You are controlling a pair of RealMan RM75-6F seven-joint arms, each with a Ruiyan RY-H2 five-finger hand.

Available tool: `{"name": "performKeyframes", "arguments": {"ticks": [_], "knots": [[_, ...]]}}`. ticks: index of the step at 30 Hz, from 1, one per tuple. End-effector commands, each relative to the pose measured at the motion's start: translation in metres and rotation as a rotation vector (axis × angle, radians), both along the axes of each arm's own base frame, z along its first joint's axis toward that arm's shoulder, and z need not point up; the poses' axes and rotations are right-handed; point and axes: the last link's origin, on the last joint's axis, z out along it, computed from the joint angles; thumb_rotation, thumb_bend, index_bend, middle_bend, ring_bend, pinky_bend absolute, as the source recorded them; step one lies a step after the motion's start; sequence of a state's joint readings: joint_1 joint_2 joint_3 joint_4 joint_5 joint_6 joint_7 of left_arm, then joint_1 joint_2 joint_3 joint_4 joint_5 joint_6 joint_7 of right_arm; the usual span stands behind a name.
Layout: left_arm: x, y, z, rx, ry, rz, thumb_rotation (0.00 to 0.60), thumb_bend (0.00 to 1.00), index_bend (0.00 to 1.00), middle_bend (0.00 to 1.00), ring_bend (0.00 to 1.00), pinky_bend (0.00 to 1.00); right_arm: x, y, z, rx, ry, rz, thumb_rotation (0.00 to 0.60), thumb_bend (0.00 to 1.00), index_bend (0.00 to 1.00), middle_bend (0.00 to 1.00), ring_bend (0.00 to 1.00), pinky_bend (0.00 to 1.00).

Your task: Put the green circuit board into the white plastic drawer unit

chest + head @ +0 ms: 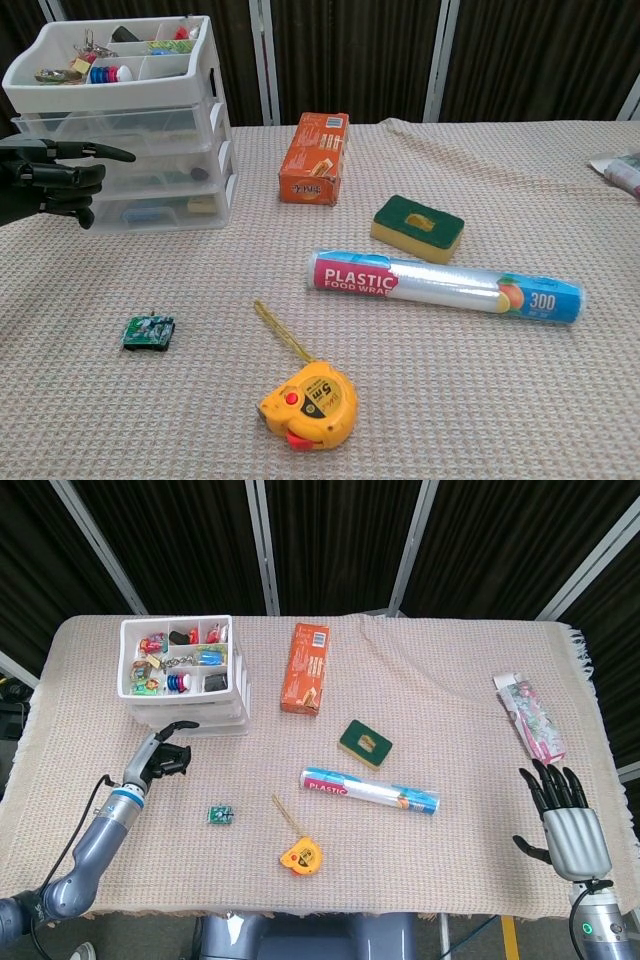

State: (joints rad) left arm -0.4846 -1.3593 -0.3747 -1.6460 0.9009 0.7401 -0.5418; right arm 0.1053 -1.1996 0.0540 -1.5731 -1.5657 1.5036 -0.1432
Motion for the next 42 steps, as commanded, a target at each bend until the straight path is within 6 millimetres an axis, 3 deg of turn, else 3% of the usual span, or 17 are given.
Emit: {"name": "performKeyframes", "arguments": {"ticks": [1,6,12,21,30,42], "knots": [[-0.001,-0.009,0.003,0.009,0.051,-0.040,0.600,0.60,0.25,0.91,0.85,0.61,0.000,0.000,0.000,-0.001,0.000,0.001,0.600,0.02,0.08,0.00,0.00,0.00],[-0.004,-0.021,0.015,0.098,0.230,-0.165,0.600,0.60,0.24,0.92,0.86,0.62,0.000,0.000,0.000,0.000,-0.001,0.001,0.600,0.02,0.08,0.00,0.00,0.00],[0.007,-0.027,0.046,0.243,0.470,-0.293,0.600,0.60,0.20,0.95,0.87,0.63,0.000,0.000,0.000,-0.001,0.002,0.001,0.600,0.02,0.08,0.00,0.00,0.00],[0.025,-0.024,0.075,0.284,0.744,-0.326,0.600,0.61,0.21,0.97,0.89,0.65,0.000,0.000,0.000,0.000,0.002,0.000,0.600,0.02,0.08,0.00,0.00,0.00],[0.028,-0.007,0.081,0.225,0.902,-0.260,0.600,0.61,0.25,0.97,0.89,0.65,0.000,0.000,0.000,0.001,0.001,-0.001,0.600,0.01,0.08,0.00,0.00,0.00],[0.021,0.003,0.069,0.149,0.935,-0.216,0.600,0.62,0.23,0.97,0.89,0.65,0.000,0.000,-0.001,0.001,0.001,-0.002,0.600,0.02,0.08,0.00,0.00,0.00]]}}
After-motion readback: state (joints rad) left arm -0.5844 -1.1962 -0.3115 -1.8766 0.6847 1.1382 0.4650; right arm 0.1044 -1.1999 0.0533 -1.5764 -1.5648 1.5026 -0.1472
